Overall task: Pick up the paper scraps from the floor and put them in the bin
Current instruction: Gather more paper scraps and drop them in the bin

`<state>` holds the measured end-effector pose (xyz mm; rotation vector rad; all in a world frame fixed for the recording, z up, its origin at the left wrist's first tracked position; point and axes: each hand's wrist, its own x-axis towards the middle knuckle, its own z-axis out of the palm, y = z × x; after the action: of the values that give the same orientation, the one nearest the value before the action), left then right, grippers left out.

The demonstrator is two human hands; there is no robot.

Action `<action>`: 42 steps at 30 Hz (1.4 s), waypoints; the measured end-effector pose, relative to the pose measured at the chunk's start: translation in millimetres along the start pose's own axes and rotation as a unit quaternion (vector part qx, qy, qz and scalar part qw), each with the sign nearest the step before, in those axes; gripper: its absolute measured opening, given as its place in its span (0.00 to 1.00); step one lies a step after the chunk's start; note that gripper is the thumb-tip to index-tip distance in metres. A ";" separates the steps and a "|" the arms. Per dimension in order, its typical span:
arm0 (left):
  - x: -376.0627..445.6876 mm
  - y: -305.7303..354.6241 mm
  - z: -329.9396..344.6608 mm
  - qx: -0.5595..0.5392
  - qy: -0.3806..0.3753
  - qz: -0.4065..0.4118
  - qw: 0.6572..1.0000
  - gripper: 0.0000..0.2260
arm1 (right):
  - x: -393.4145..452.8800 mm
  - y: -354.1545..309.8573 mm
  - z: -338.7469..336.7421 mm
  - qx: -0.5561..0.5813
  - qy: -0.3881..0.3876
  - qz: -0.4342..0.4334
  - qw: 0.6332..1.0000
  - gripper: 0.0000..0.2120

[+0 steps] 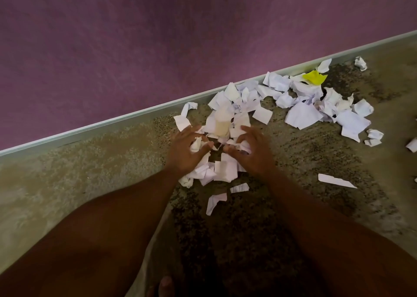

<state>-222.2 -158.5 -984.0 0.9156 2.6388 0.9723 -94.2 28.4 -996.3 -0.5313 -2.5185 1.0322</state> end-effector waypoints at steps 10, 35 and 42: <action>-46.6 2.2 -16.0 -0.059 -0.071 0.025 0.995 0.29 | -52.6 -24.4 -10.5 -0.052 -0.137 -0.146 0.978 0.47; -105.7 2.7 4.0 0.098 -0.065 0.104 0.988 0.24 | -83.6 -37.0 6.1 -0.104 -0.127 -0.174 0.971 0.22; -109.9 21.7 14.5 -0.002 -0.032 -0.006 0.999 0.19 | -85.6 -47.2 8.0 -0.027 -0.119 -0.112 0.986 0.21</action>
<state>-119.1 -204.8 -985.5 0.9123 2.5858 0.9306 -33.7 -47.8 -983.8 -0.1381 -2.7418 0.9942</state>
